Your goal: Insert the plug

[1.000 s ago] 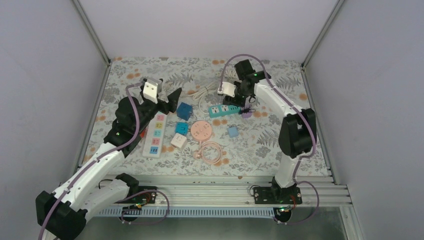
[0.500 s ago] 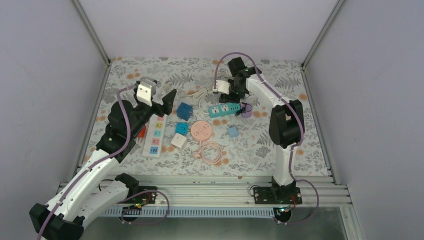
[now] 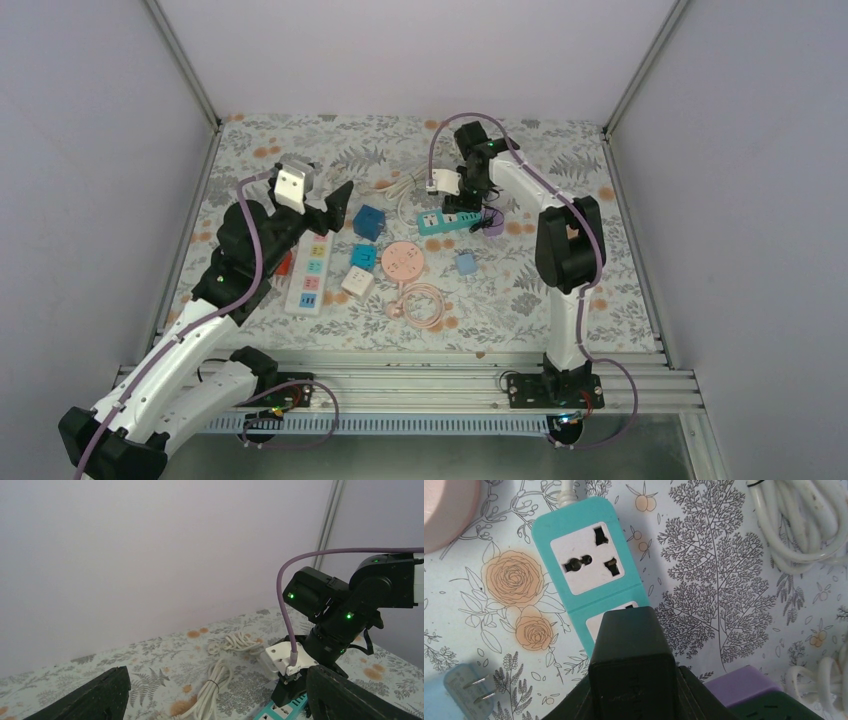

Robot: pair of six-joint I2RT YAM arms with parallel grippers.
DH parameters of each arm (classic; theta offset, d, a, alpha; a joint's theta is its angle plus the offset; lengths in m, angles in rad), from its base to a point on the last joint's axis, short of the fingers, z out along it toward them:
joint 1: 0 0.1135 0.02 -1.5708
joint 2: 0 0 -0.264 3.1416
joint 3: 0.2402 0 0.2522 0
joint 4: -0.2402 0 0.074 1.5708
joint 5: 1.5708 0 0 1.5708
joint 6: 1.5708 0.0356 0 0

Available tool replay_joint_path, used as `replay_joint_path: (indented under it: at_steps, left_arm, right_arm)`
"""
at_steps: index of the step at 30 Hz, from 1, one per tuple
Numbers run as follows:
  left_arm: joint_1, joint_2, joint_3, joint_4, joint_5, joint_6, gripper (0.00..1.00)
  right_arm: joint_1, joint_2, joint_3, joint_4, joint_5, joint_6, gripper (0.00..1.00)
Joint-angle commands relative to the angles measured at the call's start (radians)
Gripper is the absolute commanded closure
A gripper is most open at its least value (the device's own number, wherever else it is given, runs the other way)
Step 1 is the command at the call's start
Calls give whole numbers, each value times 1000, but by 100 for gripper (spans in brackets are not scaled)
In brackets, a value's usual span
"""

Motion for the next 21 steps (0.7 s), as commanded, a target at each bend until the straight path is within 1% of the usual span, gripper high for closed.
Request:
replay_joint_path:
  at_steps: [1, 12, 17, 21]
  left_arm:
    - [2, -6, 10, 2, 3, 23, 12]
    - [2, 1, 8, -3, -2, 28, 12]
    - [2, 9, 7, -5, -1, 33, 12]
    - [1, 15, 5, 1, 8, 31, 12]
  right_arm:
    - [5, 38, -10, -10, 36, -14, 97]
    - [4, 54, -47, 18, 82, -14, 97]
    - [1, 21, -77, 24, 63, -25, 97]
    - [-18, 4, -112, 42, 80, -22, 97]
